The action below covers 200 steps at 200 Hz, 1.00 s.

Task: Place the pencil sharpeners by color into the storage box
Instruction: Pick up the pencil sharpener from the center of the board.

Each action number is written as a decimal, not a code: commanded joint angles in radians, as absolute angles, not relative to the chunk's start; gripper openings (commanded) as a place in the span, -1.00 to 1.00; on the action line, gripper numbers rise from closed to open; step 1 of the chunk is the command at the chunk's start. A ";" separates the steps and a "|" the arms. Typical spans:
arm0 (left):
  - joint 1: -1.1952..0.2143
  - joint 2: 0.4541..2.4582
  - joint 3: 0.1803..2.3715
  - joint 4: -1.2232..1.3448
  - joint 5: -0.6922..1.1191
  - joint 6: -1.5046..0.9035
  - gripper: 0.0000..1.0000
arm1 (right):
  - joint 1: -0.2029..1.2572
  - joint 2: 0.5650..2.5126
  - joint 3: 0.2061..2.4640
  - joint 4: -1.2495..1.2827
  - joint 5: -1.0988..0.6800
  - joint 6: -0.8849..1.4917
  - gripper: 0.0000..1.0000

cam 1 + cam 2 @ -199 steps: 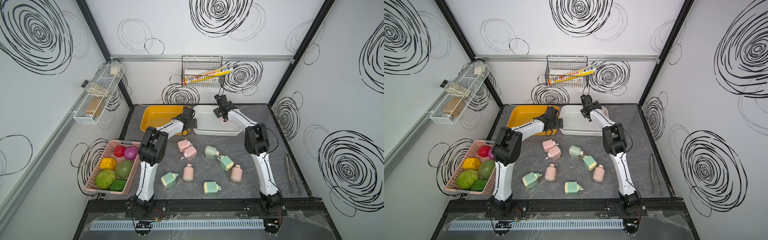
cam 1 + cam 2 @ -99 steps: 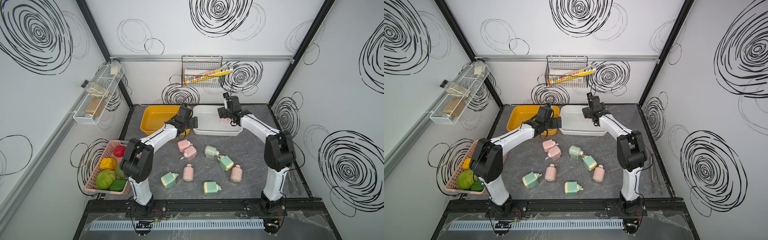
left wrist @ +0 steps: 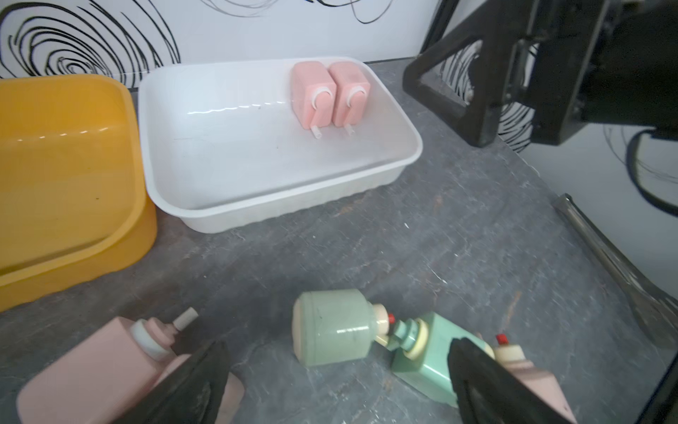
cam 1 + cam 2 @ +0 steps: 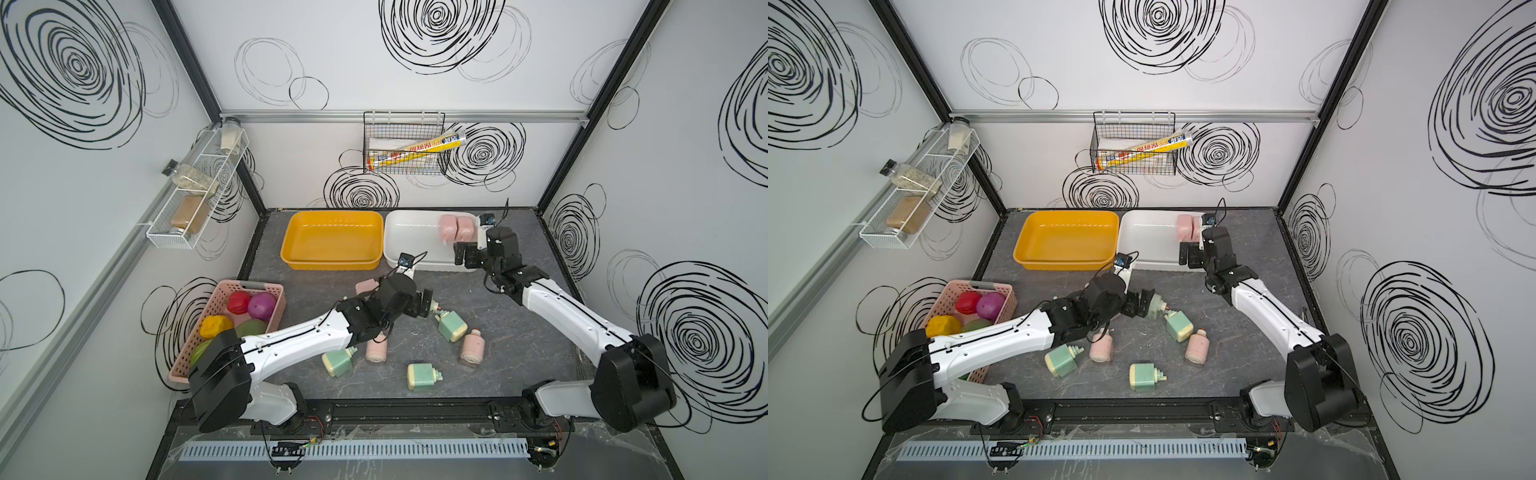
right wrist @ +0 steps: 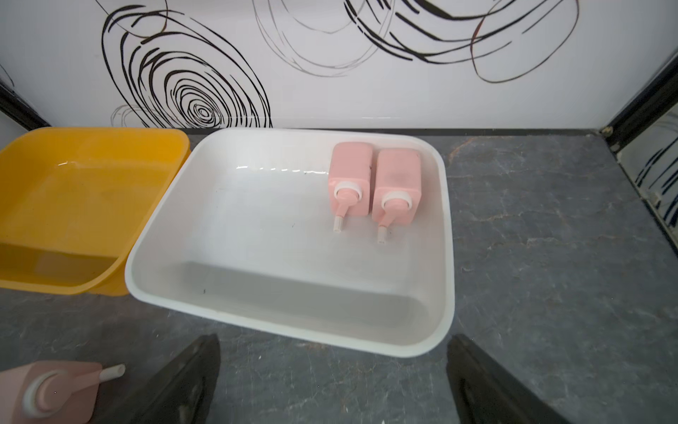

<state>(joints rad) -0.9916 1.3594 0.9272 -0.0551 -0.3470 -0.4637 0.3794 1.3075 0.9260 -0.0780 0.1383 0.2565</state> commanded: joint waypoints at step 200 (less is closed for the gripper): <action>-1.434 1.711 1.086 -0.043 -0.450 -0.654 0.98 | 0.286 0.836 0.689 -0.540 0.111 0.561 0.99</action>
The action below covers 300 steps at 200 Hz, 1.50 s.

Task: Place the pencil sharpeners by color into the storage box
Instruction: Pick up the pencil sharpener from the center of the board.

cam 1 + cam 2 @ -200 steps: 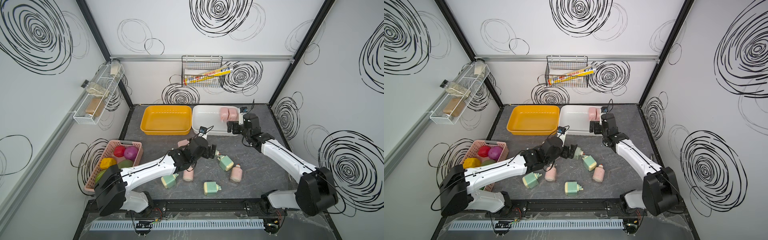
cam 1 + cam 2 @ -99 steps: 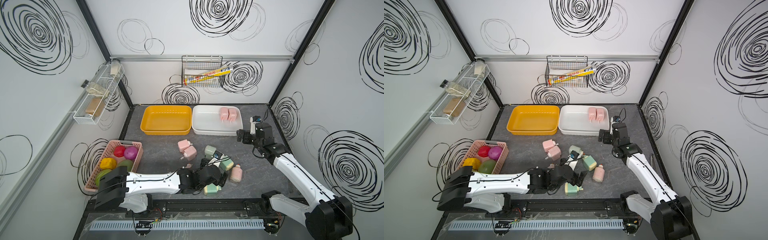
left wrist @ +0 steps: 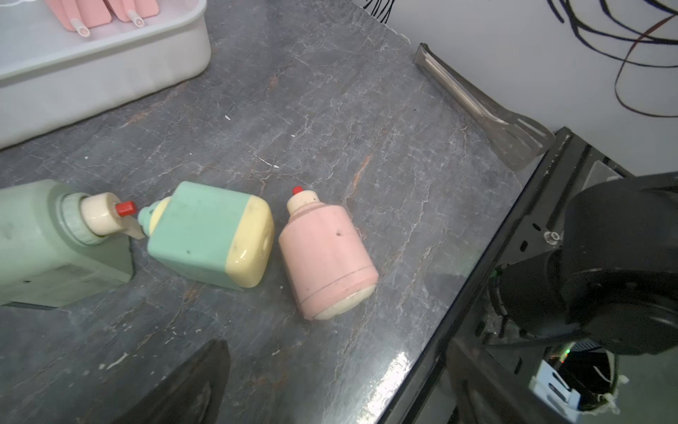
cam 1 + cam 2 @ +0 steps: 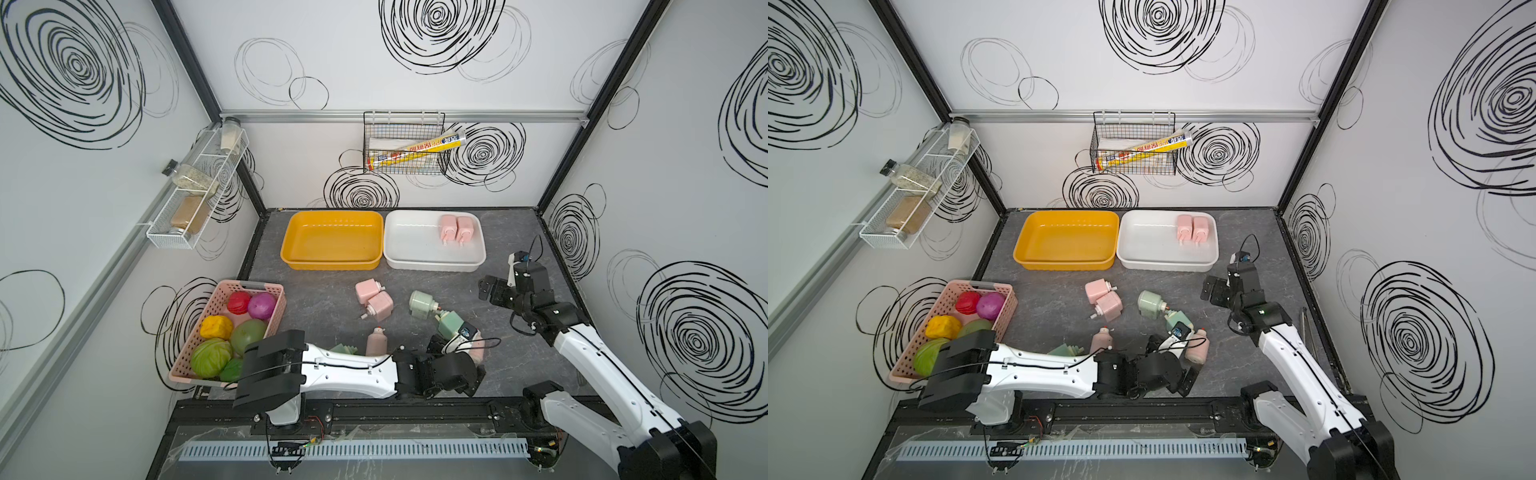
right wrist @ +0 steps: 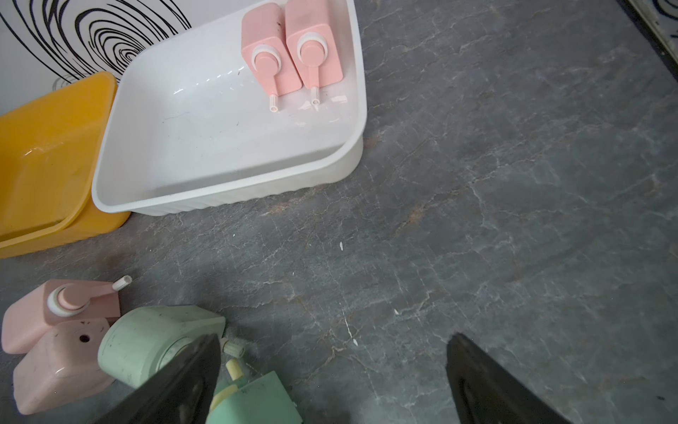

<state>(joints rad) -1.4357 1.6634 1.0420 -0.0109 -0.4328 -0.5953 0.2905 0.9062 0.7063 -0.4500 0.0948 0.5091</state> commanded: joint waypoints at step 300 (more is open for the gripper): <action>-1.399 2.029 1.400 -0.267 -0.488 -0.759 0.64 | 0.285 0.724 0.631 -0.526 0.136 0.541 1.00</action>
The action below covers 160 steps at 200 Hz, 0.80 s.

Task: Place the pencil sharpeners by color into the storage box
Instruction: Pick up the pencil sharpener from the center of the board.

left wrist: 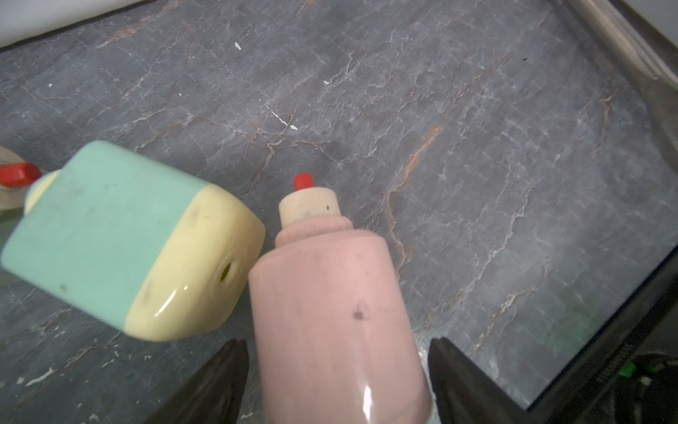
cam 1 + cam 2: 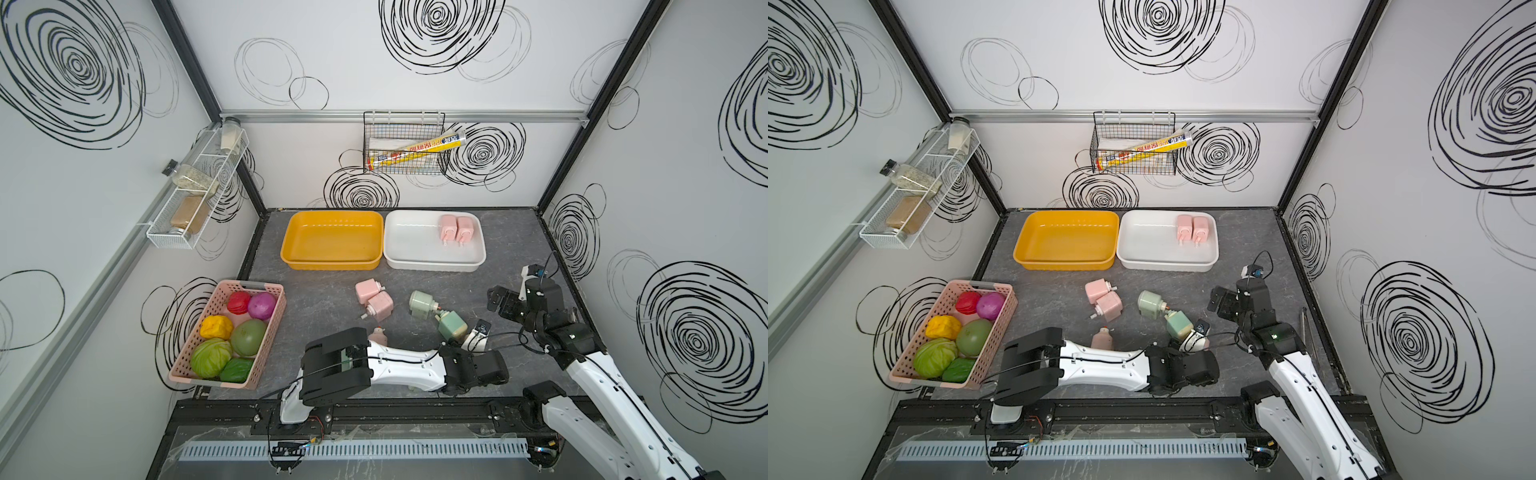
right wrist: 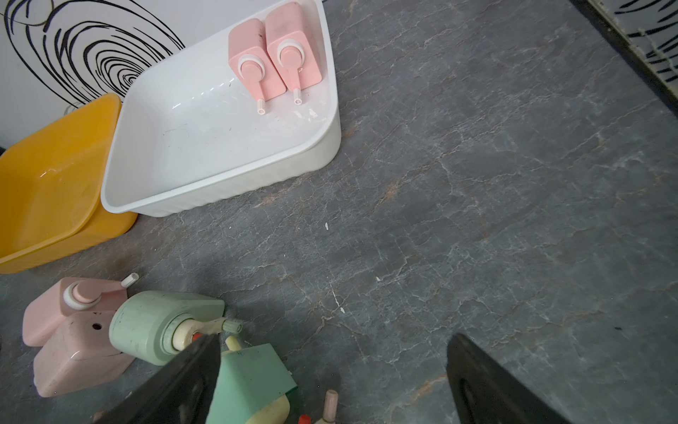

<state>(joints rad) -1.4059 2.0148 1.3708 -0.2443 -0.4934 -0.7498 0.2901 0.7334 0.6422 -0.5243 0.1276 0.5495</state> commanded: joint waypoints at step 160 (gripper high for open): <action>-1.430 1.717 1.134 -0.139 -0.519 -0.585 -1.00 | 0.286 0.721 0.674 -0.485 0.074 0.464 1.00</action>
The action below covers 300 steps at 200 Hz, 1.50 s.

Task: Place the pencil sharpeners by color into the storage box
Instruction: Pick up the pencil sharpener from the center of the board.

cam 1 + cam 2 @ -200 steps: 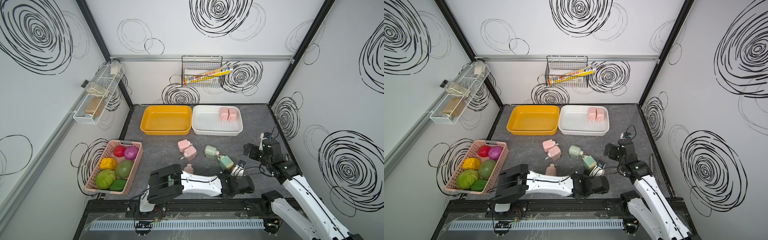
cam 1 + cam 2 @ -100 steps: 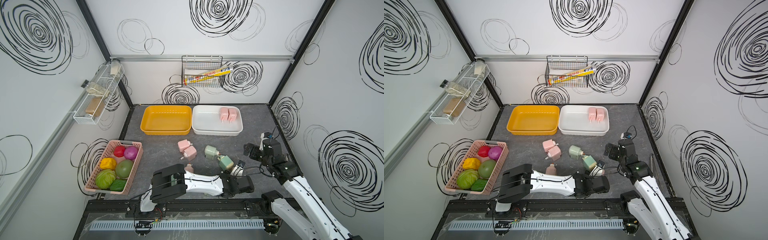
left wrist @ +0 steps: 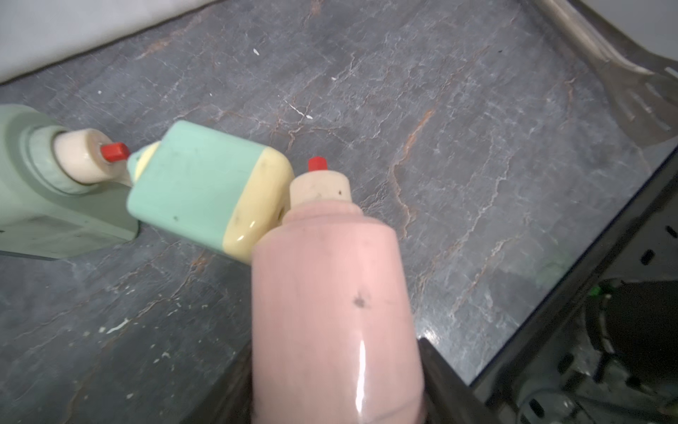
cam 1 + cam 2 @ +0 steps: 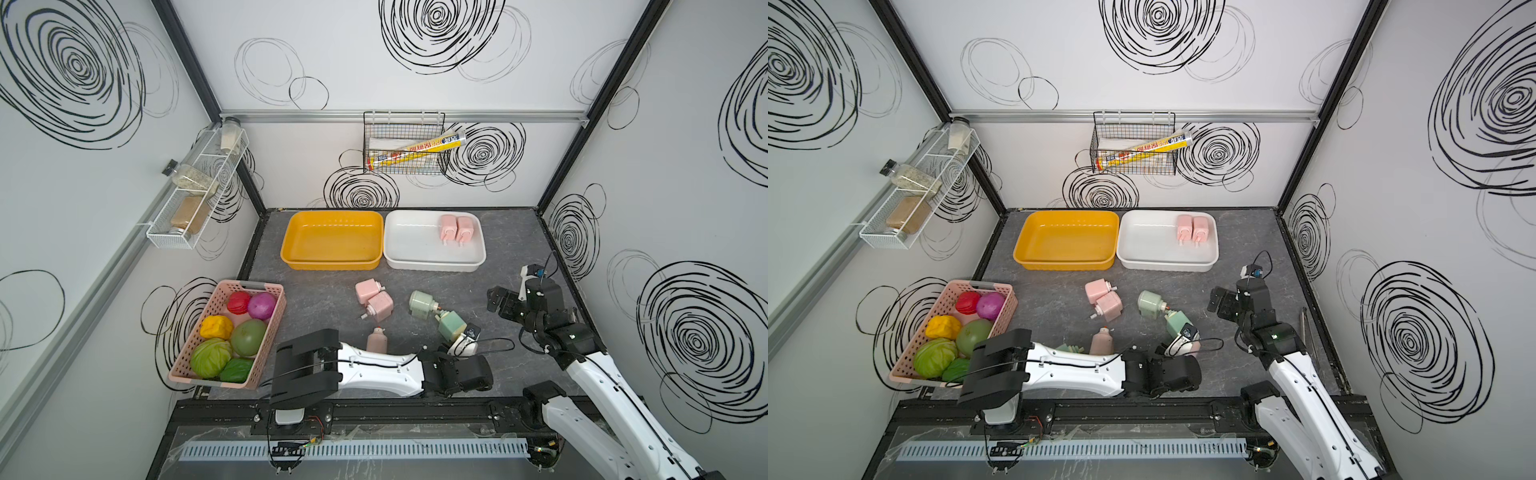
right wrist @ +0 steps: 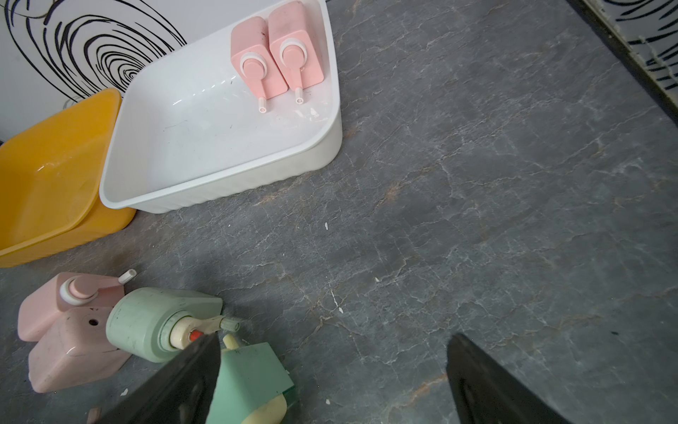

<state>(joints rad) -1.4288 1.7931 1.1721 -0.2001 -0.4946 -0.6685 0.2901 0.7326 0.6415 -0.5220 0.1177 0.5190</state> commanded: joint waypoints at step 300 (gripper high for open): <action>-0.842 1.172 1.037 -0.504 0.533 0.741 -1.00 | 0.670 0.849 1.004 -0.731 -0.638 -0.502 0.95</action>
